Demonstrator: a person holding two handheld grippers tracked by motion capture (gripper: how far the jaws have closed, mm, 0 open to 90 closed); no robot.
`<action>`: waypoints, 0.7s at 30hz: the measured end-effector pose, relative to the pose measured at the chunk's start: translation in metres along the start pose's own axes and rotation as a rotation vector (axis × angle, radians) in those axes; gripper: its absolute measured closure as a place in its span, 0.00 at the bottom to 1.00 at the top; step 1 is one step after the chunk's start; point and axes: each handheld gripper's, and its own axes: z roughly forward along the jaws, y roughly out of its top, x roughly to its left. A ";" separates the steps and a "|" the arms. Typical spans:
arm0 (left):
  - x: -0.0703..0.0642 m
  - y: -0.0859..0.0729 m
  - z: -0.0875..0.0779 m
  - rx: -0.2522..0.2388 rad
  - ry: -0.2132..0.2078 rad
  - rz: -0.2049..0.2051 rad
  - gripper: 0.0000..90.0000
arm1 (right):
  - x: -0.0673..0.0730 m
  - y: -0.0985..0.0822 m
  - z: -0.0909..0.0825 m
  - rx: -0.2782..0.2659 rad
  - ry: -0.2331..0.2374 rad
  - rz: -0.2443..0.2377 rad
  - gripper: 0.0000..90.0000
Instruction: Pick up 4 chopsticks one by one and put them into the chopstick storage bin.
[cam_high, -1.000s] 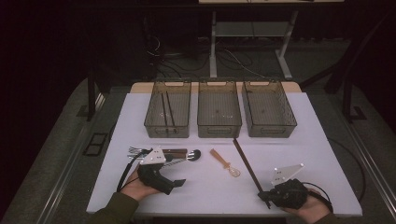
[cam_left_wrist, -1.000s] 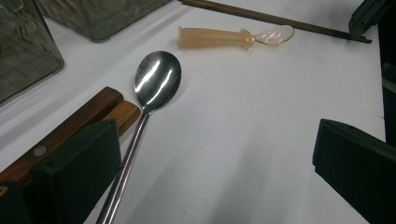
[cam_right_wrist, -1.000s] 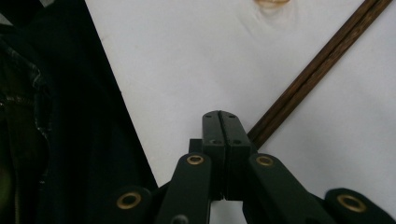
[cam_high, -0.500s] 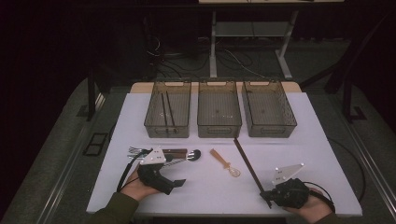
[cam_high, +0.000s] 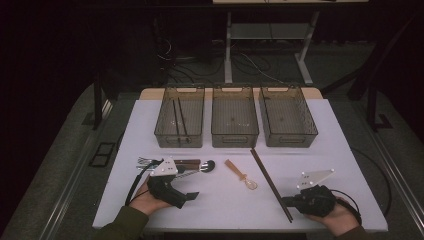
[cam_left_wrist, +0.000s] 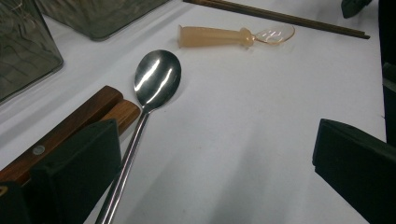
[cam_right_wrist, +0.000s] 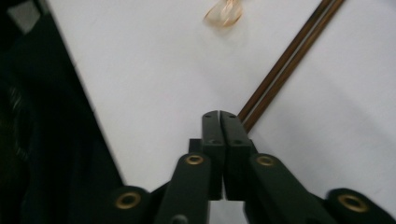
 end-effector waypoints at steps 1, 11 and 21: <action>0.000 0.000 0.000 -0.001 0.001 0.000 0.00 | -0.003 0.003 0.000 -0.012 -0.011 0.009 0.95; 0.001 0.000 0.000 0.001 -0.001 0.000 0.00 | -0.037 0.052 0.029 -0.089 -0.095 0.106 0.75; 0.000 0.000 0.000 -0.001 -0.006 0.002 0.00 | -0.063 0.089 0.068 -0.059 -0.178 0.135 0.72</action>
